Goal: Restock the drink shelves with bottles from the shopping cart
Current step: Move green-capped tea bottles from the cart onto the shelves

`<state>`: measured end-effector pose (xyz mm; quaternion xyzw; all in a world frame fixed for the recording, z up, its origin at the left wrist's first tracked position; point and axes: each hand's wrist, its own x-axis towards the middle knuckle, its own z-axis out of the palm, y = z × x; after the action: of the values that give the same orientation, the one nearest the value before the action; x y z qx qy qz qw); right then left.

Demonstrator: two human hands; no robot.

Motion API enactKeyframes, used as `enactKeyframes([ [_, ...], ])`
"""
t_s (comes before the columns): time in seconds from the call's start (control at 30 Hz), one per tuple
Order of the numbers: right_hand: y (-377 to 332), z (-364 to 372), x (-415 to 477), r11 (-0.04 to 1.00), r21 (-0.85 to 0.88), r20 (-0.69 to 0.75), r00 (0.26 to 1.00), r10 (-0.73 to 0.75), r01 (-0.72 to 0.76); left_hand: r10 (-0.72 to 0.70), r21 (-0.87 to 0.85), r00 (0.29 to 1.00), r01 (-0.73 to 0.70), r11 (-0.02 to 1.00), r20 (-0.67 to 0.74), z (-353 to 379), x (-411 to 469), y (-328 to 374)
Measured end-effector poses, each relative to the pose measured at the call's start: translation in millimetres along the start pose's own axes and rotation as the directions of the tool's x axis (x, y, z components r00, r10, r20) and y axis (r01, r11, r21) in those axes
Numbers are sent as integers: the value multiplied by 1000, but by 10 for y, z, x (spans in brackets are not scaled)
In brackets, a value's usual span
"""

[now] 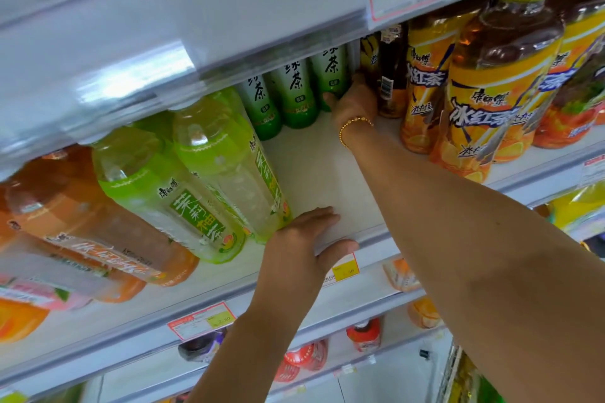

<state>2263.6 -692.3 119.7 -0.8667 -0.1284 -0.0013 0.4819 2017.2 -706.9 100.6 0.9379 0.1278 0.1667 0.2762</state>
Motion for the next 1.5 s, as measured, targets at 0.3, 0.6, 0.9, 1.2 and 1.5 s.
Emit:
enactKeyframes([
  [0.3,49,-491,-1054,937,-217,107,960,-257,275,-27,54,998,24,998,57,-38,-29,102],
  [0.6,1457,-1901,-2680,993,-111,28,999,-33,36,63,-175,988,-87,981,-139,563,-954,799],
  [0.9,3283,-2477,-3773,806,-395,86,856,510,-440,126,-100,578,-77,992,806,2178,-1773,904],
  [1.2,3779,-2558,-4166,709,-334,259,663,703,-621,51,209,447,-513,832,893,2831,-2175,924],
  [1.5,3897,-2329,-3928,-115,640,411,212,887,-760,-159,187,738,46,981,656,2030,-2244,677],
])
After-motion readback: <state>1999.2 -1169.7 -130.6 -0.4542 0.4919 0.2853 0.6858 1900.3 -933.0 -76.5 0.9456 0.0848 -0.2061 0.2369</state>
